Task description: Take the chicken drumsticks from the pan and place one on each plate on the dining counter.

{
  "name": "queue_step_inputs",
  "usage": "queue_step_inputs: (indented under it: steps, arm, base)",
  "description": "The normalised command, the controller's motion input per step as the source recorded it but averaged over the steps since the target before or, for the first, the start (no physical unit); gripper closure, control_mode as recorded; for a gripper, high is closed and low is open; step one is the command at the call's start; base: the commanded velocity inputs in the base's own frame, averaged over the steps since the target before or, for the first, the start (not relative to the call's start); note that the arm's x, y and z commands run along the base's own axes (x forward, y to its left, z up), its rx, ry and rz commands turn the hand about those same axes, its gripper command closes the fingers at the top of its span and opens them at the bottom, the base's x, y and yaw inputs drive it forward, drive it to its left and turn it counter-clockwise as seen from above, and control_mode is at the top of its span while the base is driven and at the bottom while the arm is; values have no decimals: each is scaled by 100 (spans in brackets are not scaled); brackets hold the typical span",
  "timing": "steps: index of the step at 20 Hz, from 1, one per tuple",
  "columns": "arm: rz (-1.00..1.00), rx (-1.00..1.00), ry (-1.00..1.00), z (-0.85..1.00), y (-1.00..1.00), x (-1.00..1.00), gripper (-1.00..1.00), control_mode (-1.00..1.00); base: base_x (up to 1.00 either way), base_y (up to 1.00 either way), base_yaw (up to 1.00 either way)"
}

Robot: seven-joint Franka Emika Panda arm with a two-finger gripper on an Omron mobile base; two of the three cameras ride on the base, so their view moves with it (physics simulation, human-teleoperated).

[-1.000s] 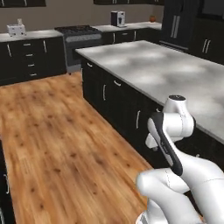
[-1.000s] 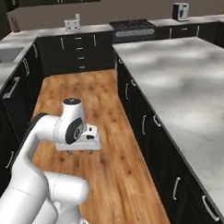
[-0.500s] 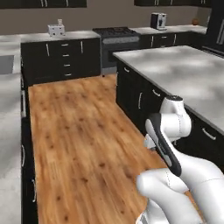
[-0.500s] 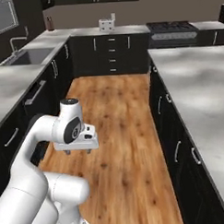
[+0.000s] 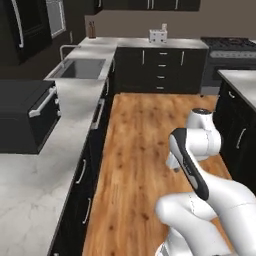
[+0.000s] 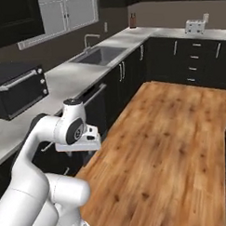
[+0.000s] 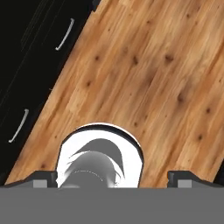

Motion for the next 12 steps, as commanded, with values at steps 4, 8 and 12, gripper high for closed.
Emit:
queue_step_inputs:
  steps: [4,8,12]
  arm:
    - [0,0,0,0,0,0,-100,100]
    - [0,0,0,0,0,0,-100,100]
    - [0,0,0,0,0,0,-100,100]
  base:
    - [99,26,-18]
    - [93,31,-43]
    - [93,30,-42]
